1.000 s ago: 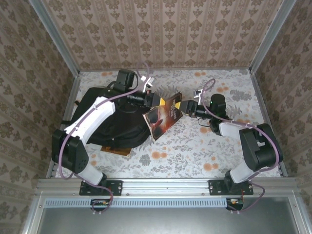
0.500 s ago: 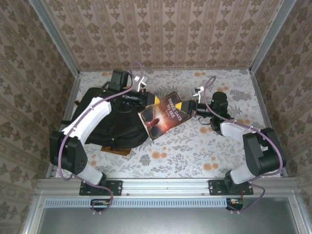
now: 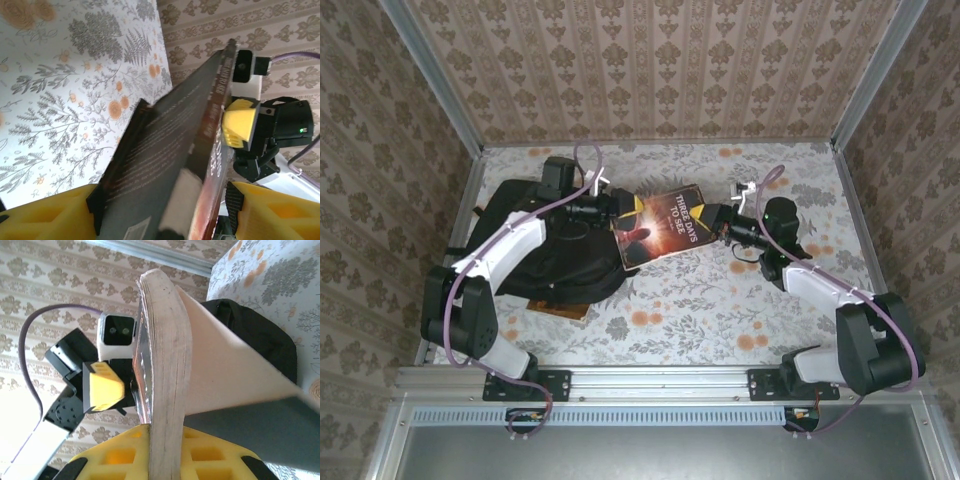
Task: Pack the student bag
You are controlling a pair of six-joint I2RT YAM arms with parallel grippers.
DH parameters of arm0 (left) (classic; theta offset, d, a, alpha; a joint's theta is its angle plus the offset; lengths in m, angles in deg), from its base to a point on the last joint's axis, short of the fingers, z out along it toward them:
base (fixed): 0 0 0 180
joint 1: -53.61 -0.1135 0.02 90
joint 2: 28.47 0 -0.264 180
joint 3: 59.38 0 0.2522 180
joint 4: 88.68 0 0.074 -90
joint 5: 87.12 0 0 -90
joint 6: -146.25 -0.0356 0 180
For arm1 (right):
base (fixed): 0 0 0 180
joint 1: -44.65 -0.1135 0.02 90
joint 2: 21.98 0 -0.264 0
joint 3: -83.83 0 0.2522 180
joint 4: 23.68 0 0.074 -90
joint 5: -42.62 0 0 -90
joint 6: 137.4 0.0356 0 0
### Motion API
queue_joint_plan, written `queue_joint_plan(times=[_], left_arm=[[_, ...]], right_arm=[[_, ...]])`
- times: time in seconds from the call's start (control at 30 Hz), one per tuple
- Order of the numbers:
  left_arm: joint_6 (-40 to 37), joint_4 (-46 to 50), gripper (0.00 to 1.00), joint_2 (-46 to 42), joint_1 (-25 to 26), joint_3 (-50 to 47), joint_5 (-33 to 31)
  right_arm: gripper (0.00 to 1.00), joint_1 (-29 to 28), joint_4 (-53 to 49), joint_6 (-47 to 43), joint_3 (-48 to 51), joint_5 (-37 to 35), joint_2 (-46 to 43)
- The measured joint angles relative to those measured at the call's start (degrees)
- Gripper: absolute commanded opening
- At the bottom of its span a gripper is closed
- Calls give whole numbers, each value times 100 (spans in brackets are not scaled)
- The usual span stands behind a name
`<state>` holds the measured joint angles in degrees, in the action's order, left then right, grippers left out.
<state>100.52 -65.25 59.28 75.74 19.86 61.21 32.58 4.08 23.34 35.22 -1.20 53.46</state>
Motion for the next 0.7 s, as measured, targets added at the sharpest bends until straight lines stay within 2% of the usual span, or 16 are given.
queue_joint_plan(times=[0.17, 0.33, 0.4, 0.47, 0.5, 0.53, 0.67, 0.7], left_arm=[[404, -658, 61, -33, 2, -190, 44], [787, -1128, 24, -39, 70, -295, 39], [846, -1226, 11, -39, 76, -291, 50], [866, -1259, 1, -46, 85, -273, 87], [879, -1255, 0, -61, 105, -267, 90], [846, -1204, 0, -76, 114, -240, 83], [599, -863, 0, -179, 101, -57, 11], [560, -835, 0, -227, 92, -44, -2]], right_arm=[[0, 15, -186, 271, 83, -439, -299], [1, -37, -601, 278, 131, -848, -623], [14, -59, -883, 223, 129, -957, -726], [37, -74, -1255, 61, 107, -1060, -857], [52, -76, -1497, -107, 68, -1110, -927], [62, -74, -1768, -260, 2, -1130, -999], [83, -50, -2675, -1021, -363, -1189, -1270], [86, -31, -2894, -1196, -446, -1204, -1353]])
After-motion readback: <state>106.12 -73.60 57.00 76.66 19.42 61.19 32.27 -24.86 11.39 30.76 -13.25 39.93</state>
